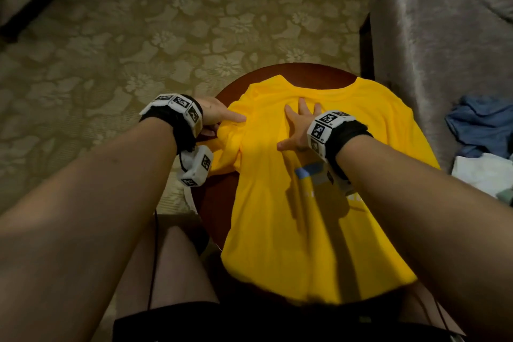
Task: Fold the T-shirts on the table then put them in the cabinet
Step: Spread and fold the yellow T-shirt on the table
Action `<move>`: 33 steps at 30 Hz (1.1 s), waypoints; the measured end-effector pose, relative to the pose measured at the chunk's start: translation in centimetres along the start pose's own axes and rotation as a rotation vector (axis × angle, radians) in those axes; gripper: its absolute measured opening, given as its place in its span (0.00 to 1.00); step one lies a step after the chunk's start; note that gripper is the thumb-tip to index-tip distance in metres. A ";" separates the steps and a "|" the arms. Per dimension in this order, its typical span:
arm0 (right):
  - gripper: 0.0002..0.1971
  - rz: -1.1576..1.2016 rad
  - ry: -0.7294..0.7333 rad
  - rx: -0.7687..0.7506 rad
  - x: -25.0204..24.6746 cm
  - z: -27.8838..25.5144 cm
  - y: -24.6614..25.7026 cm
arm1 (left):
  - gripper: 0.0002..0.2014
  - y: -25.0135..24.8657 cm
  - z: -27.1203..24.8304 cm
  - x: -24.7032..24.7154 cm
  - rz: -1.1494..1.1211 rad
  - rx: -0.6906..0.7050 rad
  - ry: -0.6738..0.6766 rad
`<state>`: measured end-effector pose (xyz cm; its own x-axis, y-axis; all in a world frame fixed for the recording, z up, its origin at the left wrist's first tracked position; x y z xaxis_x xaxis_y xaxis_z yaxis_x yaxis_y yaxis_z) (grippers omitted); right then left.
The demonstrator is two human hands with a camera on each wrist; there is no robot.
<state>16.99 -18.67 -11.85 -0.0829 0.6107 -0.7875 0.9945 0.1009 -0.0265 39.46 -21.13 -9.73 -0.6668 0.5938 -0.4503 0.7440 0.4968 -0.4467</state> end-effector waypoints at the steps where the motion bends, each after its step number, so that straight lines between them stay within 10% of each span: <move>1: 0.57 -0.004 0.004 0.006 -0.1 0.0 0.1 | 0.17 0.1 0.4 0.0 0.023 0.023 -0.021; 8: 0.56 -0.003 0.014 0.029 -0.2 -0.4 0.4 | 0.13 1.2 0.5 -1.6 -0.021 0.128 -0.469; 11: 0.56 -0.012 0.019 0.037 -0.2 -0.3 0.5 | 0.28 2.0 -0.6 -1.5 -0.109 0.053 -0.336; 15: 0.56 -0.023 0.018 0.044 -0.3 -0.4 0.7 | 0.29 2.0 -2.0 -0.9 0.312 0.021 -0.077; 25: 0.55 0.001 0.015 0.039 -0.4 -0.6 0.8 | 0.23 3.7 -1.6 -2.8 0.019 0.071 -0.497; 33: 0.55 -0.002 0.019 0.044 -0.4 -0.7 0.8 | 0.31 5.9 -2.1 -2.5 0.211 -0.058 -0.117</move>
<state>17.82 -18.28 -11.09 -0.0853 0.6256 -0.7754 0.9962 0.0674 -0.0553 45.63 -18.34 -9.62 -0.4945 0.6127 -0.6165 0.8661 0.4071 -0.2901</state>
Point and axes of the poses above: each hand's wrist, its own z-axis towards the middle knuckle, its own x-axis out of the palm, y = z × x, the point moved 2 cm from there along z, towards the middle knuckle, and after that the axes turned 3 degrees about -x, right-handed, at the moved point
